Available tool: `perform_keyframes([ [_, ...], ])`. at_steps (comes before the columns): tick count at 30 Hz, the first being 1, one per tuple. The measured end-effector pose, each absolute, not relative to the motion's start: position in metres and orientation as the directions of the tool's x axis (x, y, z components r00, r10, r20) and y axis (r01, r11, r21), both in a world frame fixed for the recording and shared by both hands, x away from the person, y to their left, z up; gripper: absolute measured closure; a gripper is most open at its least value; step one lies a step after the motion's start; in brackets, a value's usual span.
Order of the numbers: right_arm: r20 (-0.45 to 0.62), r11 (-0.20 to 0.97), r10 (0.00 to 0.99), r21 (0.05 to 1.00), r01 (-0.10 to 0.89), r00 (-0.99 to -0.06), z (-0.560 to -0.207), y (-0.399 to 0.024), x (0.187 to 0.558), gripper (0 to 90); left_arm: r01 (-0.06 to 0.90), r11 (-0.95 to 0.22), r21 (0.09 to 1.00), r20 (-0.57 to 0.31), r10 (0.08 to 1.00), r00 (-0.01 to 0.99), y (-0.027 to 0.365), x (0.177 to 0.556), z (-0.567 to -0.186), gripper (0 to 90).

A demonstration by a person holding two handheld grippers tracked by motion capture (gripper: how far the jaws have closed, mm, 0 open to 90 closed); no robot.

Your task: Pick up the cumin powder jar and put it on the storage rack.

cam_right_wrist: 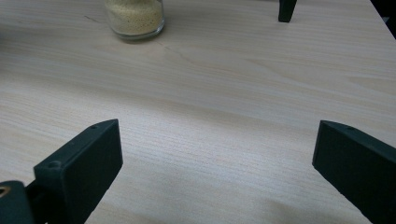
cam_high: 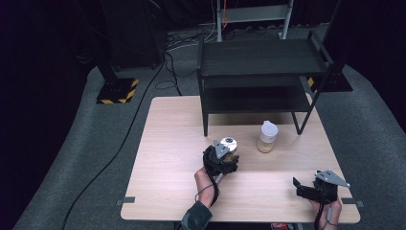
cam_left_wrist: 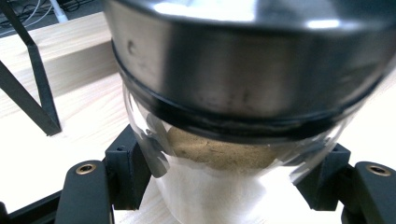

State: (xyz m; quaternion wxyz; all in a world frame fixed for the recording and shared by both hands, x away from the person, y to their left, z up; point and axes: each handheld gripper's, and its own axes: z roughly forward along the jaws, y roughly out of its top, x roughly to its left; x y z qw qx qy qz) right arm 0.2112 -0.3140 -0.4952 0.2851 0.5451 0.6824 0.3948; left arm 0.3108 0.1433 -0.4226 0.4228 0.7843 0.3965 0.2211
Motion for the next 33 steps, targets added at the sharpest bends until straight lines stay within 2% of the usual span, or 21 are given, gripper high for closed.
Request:
perform_keyframes([
  [33, 0.042, 0.094, 0.969, 0.849, 0.52, -0.243, -0.495, -0.314, 0.211, 0.4, 0.429, -0.353, 0.832, 0.025, 0.796, 0.605, 0.141, 0.33, -0.402, 30.2],
])
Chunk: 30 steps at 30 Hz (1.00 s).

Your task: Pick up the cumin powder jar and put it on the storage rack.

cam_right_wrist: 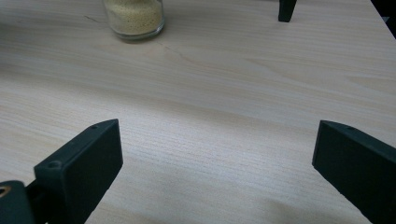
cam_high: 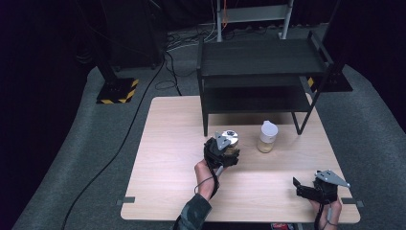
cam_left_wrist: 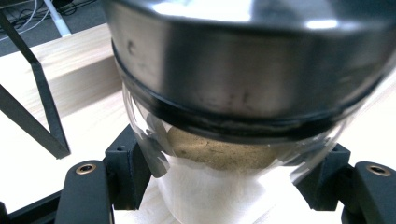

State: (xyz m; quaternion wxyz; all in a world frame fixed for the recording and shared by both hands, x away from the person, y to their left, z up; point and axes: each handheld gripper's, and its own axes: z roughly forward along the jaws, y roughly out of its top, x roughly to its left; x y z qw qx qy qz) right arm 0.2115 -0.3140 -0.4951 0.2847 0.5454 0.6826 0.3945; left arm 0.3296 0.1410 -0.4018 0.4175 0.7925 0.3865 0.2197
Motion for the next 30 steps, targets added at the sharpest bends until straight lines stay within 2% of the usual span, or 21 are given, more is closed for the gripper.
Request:
perform_keyframes([
  [30, 0.042, 0.093, 0.969, 0.849, 0.521, -0.242, -0.495, -0.314, 0.212, 0.4, 0.42, -0.368, 0.829, 0.036, 0.786, 0.618, 0.138, 0.352, -0.379, 30.2],
])
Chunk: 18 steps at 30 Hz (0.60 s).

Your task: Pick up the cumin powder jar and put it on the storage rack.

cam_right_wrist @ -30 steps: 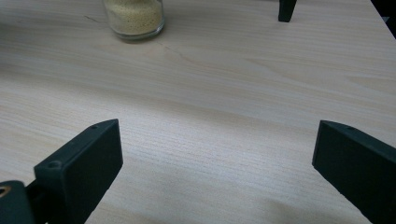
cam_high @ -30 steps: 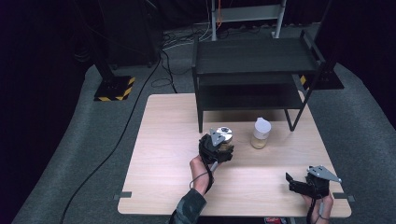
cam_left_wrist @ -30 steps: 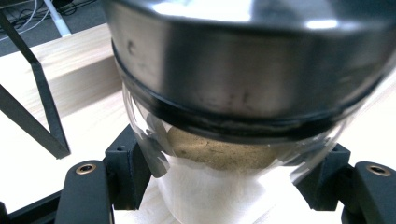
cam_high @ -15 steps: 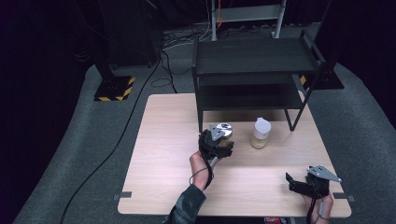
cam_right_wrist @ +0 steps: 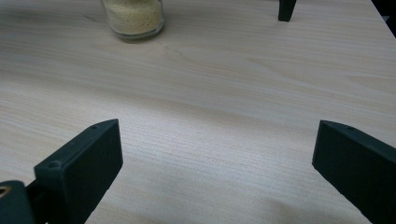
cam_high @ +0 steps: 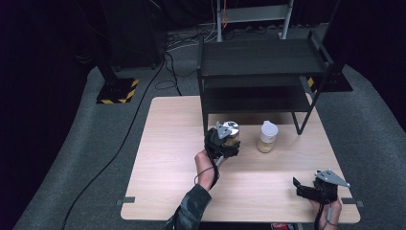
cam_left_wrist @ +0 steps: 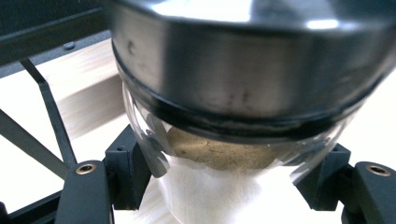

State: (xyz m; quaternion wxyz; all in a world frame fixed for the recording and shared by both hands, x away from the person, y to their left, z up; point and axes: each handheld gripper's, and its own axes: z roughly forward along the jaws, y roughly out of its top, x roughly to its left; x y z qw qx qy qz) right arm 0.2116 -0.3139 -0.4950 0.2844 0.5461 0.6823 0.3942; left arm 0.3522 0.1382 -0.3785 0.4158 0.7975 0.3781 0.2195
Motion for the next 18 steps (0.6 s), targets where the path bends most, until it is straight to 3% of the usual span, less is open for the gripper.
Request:
perform_keyframes([
  [18, 0.044, 0.092, 0.969, 0.848, 0.522, -0.242, -0.495, -0.314, 0.212, 0.4, 0.404, -0.379, 0.833, 0.057, 0.784, 0.619, 0.133, 0.361, -0.363, 30.2],
])
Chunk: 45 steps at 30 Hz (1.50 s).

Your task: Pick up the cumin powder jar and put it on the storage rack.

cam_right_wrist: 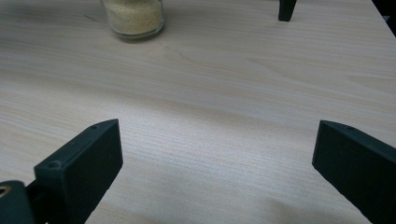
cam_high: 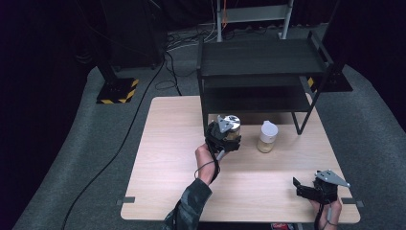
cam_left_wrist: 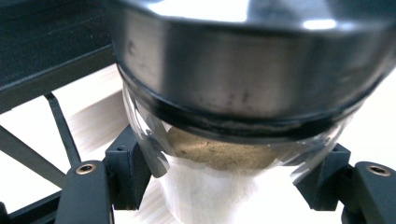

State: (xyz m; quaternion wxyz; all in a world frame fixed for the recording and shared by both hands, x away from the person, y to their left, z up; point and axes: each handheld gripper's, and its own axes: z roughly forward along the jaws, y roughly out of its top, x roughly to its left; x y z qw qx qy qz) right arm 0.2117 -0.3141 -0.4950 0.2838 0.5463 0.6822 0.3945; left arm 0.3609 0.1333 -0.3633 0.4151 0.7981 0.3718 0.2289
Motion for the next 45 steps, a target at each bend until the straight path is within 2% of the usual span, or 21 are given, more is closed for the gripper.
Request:
perform_keyframes([
  [15, 0.043, 0.092, 0.97, 0.847, 0.524, -0.241, -0.495, -0.314, 0.212, 0.5, 0.392, -0.388, 0.835, 0.072, 0.781, 0.62, 0.13, 0.37, -0.346, 30.2],
  [45, 0.046, 0.091, 0.969, 0.845, 0.526, -0.241, -0.494, -0.314, 0.213, 0.4, 0.403, -0.352, 0.845, 0.041, 0.793, 0.607, 0.13, 0.392, -0.331, 30.1],
])
